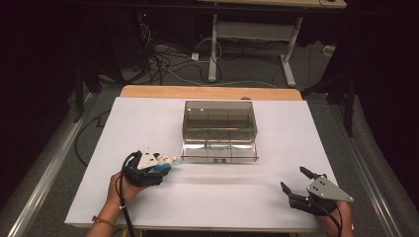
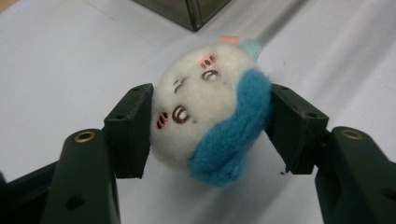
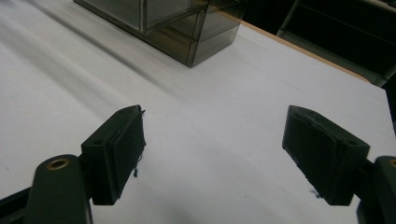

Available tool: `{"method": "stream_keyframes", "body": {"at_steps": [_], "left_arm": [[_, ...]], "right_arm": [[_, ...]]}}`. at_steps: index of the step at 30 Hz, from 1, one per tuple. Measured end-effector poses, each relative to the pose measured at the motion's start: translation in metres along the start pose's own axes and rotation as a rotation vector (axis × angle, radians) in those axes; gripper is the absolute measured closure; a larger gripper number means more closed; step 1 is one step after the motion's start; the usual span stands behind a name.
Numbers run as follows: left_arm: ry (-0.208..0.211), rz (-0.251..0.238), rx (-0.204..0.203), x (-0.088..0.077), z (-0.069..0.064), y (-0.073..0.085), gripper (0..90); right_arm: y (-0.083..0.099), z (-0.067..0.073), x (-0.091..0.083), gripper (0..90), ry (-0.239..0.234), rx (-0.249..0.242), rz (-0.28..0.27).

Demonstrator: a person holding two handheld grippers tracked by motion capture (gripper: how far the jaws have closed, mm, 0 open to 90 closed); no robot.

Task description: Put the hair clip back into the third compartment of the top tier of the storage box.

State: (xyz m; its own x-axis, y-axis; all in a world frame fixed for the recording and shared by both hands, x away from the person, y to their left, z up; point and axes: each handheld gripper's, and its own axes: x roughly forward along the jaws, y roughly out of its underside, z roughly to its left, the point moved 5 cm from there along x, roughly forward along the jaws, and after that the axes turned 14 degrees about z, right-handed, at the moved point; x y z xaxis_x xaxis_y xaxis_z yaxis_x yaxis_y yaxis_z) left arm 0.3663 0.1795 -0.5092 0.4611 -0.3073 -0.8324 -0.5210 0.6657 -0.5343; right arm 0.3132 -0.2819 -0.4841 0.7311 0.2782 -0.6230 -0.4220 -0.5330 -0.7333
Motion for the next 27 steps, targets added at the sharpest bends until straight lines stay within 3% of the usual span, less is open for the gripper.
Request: {"method": "stream_keyframes", "body": {"at_steps": [10,27], "left_arm": [[-0.027,-0.079,-0.050,-0.021,0.011,0.004,35.9],[-0.030,-0.175,-0.056,-0.042,0.008,-0.005,36.2]], "right_arm": [[0.000,0.000,0.000,21.5,-0.001,0.001,-0.001],[0.000,0.001,0.001,21.5,-0.006,-0.001,0.002]]}}
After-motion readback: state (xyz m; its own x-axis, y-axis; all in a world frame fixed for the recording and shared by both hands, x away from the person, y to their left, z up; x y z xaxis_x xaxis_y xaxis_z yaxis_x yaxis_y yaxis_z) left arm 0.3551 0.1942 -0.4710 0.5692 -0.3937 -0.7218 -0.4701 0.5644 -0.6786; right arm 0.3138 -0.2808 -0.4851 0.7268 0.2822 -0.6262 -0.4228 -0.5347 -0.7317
